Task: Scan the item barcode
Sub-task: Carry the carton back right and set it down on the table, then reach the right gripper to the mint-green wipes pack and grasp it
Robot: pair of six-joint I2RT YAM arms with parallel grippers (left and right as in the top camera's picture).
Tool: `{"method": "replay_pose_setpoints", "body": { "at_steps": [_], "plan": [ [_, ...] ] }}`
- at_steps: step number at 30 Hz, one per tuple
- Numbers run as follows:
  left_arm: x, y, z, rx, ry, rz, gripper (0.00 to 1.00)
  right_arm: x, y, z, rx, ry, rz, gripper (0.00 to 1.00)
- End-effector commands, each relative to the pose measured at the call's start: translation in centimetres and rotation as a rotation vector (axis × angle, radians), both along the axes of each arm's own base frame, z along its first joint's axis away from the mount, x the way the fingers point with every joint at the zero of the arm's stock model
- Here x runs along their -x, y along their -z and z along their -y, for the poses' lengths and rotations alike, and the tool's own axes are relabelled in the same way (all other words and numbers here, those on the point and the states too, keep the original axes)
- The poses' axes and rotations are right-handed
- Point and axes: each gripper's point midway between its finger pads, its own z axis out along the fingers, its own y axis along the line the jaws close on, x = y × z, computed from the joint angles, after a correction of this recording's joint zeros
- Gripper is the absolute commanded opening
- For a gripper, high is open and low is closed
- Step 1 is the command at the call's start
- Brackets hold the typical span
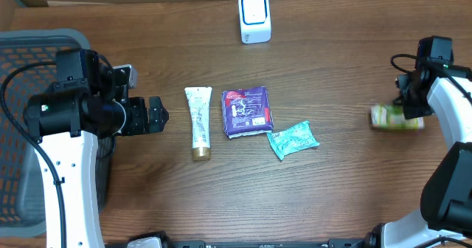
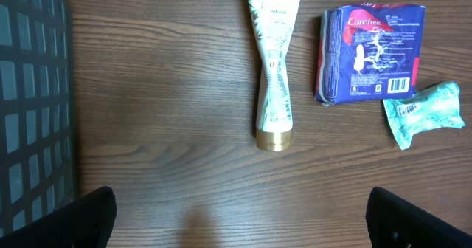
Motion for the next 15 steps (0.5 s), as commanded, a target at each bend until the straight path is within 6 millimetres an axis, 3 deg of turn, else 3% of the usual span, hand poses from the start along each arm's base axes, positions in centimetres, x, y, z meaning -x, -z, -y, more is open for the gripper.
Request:
{"method": "replay_pose_setpoints", "body": {
  "at_steps": [1, 3, 5, 7, 12, 15],
  "plan": [
    [-0.1, 0.1, 0.1, 0.001, -0.007, -0.007, 0.99, -2.3, -4.3, -2.6, -0.049, -0.366, 0.087, 0.71],
    [-0.1, 0.1, 0.1, 0.001, -0.007, -0.007, 1.00, -2.7, -6.2, -4.6, -0.102, -0.514, 0.128, 0.80],
    [-0.1, 0.1, 0.1, 0.000, -0.008, -0.007, 1.00, -2.5, -9.1, -9.5, -0.217, -0.839, 0.212, 0.91],
    [-0.1, 0.1, 0.1, 0.000, -0.008, -0.008, 1.00, -1.5, -9.3, -12.1, -0.264, -1.020, 0.222, 0.94],
    [-0.1, 0.1, 0.1, 0.001, -0.007, -0.007, 1.00, 1.2, -6.3, -16.4, -0.274, -1.402, 0.096, 0.95],
    [-0.1, 0.1, 0.1, 0.000, -0.008, -0.007, 1.00, 1.5, -4.2, -18.5, -0.315, -1.468, 0.033, 0.95]
  ]
}}
